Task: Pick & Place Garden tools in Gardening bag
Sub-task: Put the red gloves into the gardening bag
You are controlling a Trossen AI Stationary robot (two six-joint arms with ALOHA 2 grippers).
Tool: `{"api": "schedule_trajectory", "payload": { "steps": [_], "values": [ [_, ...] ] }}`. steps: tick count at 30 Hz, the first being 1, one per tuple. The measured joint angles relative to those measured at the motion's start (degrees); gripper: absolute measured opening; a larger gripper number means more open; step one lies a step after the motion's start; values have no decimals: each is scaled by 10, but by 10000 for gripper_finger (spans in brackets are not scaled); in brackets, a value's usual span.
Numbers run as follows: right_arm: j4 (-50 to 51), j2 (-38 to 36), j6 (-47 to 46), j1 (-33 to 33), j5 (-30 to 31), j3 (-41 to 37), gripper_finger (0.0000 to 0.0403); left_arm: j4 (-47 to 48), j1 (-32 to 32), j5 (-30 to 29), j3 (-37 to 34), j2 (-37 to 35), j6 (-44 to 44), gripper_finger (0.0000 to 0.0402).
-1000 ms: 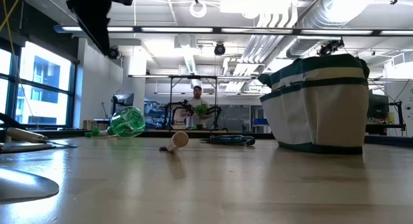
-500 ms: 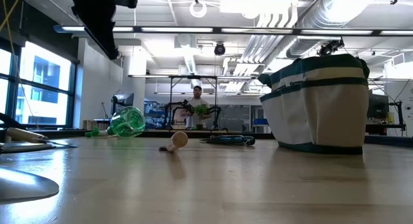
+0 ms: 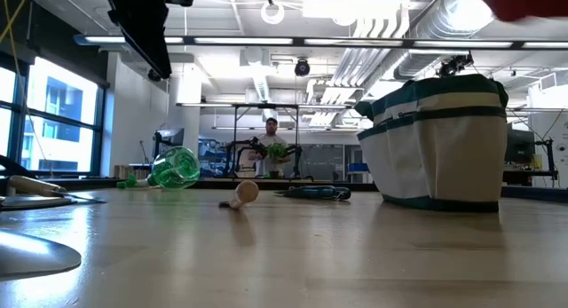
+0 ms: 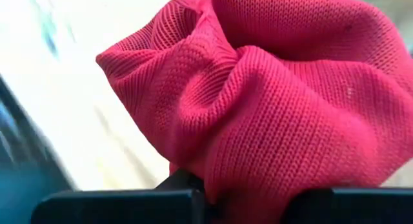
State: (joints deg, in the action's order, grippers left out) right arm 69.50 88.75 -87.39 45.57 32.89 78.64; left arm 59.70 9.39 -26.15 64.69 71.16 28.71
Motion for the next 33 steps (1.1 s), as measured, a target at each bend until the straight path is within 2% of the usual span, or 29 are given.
{"api": "schedule_trajectory", "payload": {
  "steps": [4, 6, 9, 12, 15, 18, 20, 23, 26, 33],
  "values": [
    [3, -36, 39, -50, 172, 6, 41, 0, 0, -14, 0, 0, 0, 222],
    [3, -49, 52, -87, 212, 6, 41, 1, 0, -15, 0, 0, 0, 222],
    [6, -62, 68, -151, 227, 6, 41, 3, 0, -15, 0, 0, 0, 222],
    [15, -60, 78, -209, 220, 0, 41, 3, 0, -15, 0, 0, 0, 222],
    [26, -45, 80, -257, 176, -22, 41, 2, 0, -15, 0, 0, 0, 222],
    [62, -31, 57, -284, 163, -50, 41, 3, 0, -15, 0, 0, 0, 222],
    [111, -28, 3, -289, 166, -62, 41, 5, 0, -12, 0, 0, 0, 222],
    [149, -27, -55, -289, 137, -75, 41, 4, 0, -13, -16, -1, 2, 222],
    [136, -27, -57, -289, 91, -84, 41, 4, 0, -15, -44, 0, 2, 222],
    [77, -26, -43, -289, 26, -101, 41, -8, 0, -34, -109, 0, 1, 222]
  ]
}}
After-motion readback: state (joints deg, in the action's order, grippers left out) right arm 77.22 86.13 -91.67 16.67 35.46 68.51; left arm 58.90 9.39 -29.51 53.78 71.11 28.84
